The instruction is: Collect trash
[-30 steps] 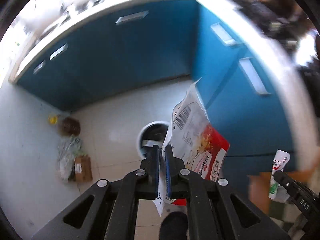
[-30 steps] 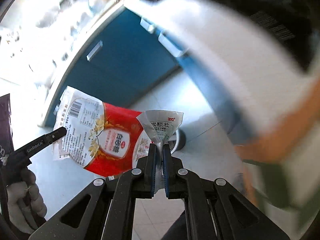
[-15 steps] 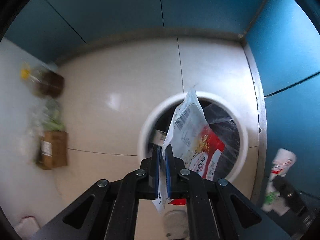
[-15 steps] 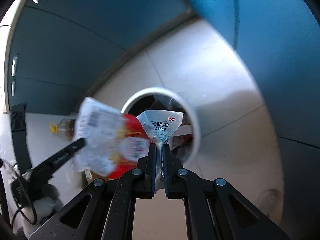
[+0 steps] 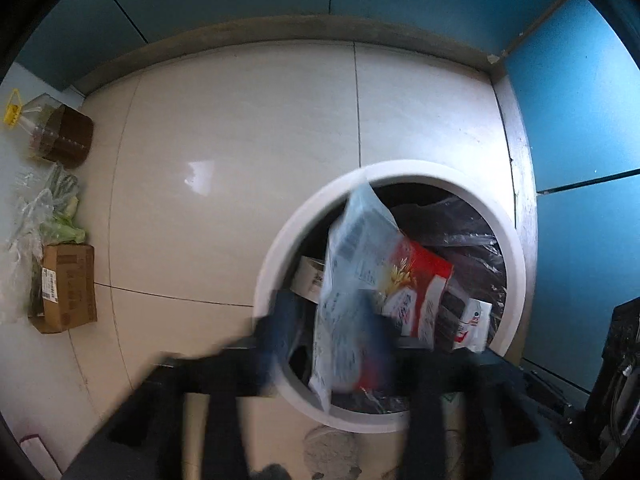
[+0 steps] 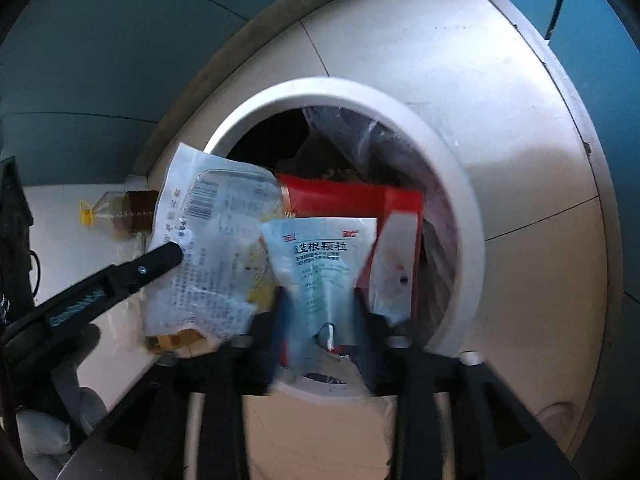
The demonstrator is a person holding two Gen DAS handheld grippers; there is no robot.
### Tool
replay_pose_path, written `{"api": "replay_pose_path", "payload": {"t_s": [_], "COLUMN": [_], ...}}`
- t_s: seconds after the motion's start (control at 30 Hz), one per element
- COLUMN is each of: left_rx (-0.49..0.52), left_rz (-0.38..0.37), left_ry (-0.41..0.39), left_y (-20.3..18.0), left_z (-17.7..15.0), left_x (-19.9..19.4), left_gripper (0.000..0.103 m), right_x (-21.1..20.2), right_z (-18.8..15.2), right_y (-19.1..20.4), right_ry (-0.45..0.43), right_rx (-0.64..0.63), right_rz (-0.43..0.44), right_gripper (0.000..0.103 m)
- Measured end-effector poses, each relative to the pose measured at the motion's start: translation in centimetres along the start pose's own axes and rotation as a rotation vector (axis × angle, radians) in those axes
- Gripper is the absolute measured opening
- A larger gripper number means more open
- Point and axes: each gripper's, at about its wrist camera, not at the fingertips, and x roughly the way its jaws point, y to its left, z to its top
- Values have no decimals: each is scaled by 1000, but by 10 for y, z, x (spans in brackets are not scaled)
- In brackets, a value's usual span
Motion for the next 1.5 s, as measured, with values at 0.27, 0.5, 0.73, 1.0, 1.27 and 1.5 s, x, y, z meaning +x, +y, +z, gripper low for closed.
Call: {"api": "replay_pose_path", "payload": {"t_s": [0.27,0.5,0.73,1.0,1.27,1.5], "left_rx": [-2,18,29,25,24,-15], "left_rz": [32,113,106,68,68,90], "left_ry": [-64,-146,-193,-266,-374,-476], "left_y": [10,12,2,-14,-32,-44], "left_z": [-15,-45,-83,-134,-207,-285], "left_x": [-19,-62,-163,-331,-482,-580], "left_gripper": [99,99,99,99,99,99], "right_x": [-13,-68,-184,-353,-518,-611], "right_z": [-3,-25,-74,-146,-227,-303], "right_y": [6,24,65,125,171,189], "right_ry": [-46,-154,-253,-330,-434,-467], "right_rx": [-58,-153,-251,-281,-298,-370], "right_rz": [-106,-297,-442,-467,-414,-346], "right_gripper": [98,102,102,102,102,102]}}
